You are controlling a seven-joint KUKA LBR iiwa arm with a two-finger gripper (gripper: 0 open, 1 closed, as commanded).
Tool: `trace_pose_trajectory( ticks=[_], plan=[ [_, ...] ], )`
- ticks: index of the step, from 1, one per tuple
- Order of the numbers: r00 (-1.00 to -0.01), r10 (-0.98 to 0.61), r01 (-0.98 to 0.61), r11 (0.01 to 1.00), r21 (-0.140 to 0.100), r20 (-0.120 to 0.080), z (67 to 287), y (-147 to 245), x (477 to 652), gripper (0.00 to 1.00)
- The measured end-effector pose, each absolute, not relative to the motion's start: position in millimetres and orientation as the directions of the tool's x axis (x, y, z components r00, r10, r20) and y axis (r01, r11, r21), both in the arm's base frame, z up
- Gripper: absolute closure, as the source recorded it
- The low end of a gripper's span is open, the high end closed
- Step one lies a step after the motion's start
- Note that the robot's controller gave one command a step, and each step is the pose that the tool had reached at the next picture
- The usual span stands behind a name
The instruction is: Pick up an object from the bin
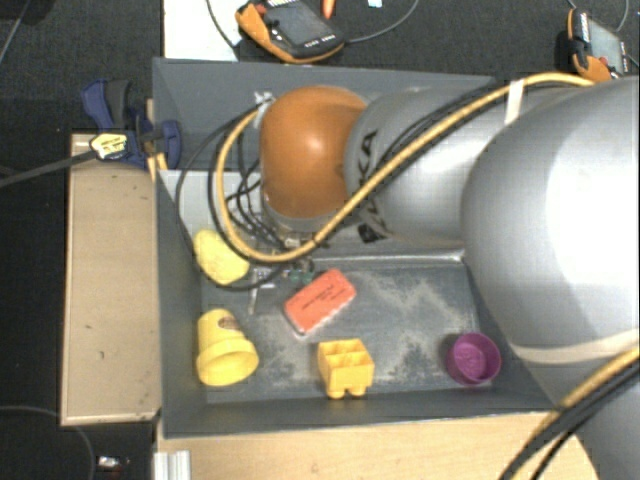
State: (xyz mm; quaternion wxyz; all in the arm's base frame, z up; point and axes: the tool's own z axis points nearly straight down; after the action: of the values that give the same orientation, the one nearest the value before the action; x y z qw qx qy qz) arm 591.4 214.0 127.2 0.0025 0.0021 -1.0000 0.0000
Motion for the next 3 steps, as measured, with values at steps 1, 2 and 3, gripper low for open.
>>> trace_pose_trajectory(
  ticks=[1,2,3],
  plan=[
    [-1.000,0.003,0.003,1.000,0.002,-0.003,131.5,213.1,593.8,0.00],
    [-0.954,-0.300,-0.300,0.954,0.002,-0.006,74.1,106.4,583.8,0.00],
    [-0.970,-0.244,-0.244,0.970,0.003,-0.009,111.5,112.5,585.2,0.00]
  ],
)
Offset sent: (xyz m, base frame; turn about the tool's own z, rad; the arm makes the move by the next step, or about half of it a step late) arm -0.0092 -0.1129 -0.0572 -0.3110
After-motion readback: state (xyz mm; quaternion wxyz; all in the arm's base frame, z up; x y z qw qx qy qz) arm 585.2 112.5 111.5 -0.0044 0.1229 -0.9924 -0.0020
